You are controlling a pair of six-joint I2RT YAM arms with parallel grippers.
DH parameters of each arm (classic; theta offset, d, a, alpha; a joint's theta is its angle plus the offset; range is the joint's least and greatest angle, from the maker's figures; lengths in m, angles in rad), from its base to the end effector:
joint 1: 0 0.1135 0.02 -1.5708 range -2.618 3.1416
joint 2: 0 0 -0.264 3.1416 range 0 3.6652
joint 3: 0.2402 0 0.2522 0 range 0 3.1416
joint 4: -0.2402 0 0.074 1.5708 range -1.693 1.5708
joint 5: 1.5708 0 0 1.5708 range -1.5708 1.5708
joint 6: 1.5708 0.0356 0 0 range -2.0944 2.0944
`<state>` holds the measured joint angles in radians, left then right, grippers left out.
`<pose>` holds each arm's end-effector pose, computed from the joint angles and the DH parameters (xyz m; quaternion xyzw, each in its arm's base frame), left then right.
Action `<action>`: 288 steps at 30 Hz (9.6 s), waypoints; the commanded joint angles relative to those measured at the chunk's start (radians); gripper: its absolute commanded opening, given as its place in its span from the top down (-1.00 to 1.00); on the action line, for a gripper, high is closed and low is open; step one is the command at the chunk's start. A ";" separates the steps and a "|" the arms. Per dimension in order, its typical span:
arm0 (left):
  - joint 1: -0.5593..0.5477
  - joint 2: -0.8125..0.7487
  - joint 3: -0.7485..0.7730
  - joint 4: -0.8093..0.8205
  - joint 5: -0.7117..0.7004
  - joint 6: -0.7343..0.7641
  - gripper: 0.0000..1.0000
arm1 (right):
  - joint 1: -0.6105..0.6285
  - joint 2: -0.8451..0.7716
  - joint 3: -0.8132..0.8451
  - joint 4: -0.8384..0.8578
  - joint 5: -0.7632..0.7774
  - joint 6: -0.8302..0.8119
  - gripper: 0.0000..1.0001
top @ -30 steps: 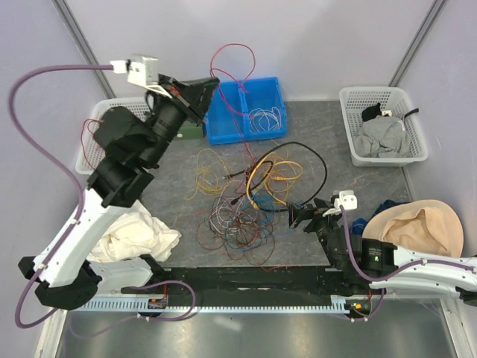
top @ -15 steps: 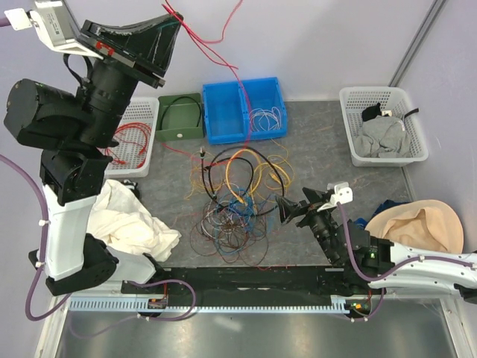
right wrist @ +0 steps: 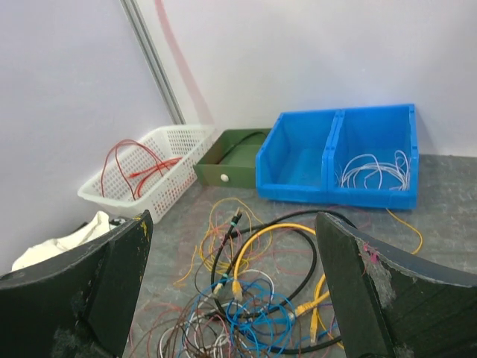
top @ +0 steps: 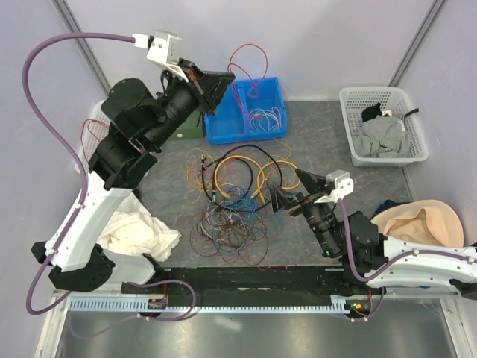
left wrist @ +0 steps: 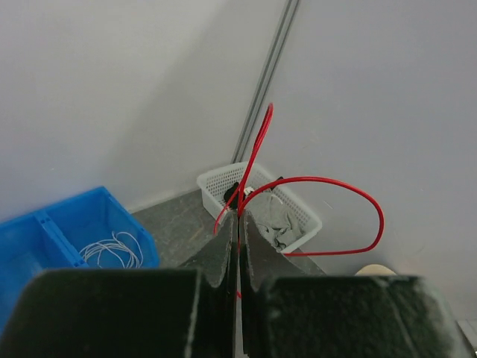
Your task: Untangle the cables
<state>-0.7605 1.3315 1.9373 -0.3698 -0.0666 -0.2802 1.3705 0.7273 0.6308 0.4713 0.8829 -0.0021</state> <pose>0.1691 -0.1576 0.5844 0.1217 0.6071 -0.3724 0.6913 0.0592 0.1536 0.3605 -0.0494 0.6175 0.2859 0.7311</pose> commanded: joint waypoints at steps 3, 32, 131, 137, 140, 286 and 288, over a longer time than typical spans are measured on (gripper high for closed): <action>0.001 -0.112 -0.141 0.052 0.010 -0.040 0.96 | -0.001 -0.072 -0.019 0.032 -0.021 0.002 -0.96; 0.001 -0.215 -0.411 -0.040 -0.041 -0.062 0.96 | 0.001 -0.066 0.047 0.117 -0.105 -0.070 -0.96; -0.135 -0.029 -1.045 1.438 0.671 0.005 0.69 | -0.180 0.265 0.750 -0.603 -0.272 0.226 1.00; -0.135 -0.135 -1.035 1.182 0.549 0.058 0.96 | -0.180 0.230 0.721 -0.606 -0.234 0.218 1.00; -0.134 -0.183 -0.913 0.846 0.354 0.076 0.97 | -0.180 0.225 0.716 -0.631 -0.234 0.211 -0.13; 0.069 -0.414 -0.959 0.152 0.089 -0.246 0.96 | -0.179 -0.126 -0.025 -0.738 -0.009 0.510 -0.96; 0.069 -0.373 -0.867 0.144 0.169 -0.220 0.96 | -0.179 -0.159 -0.023 -0.741 0.013 0.499 -0.96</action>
<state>-0.6880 0.9104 0.9184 -0.2466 -0.0593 -0.6056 1.1912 0.6201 0.5575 -0.2718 0.8261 0.5388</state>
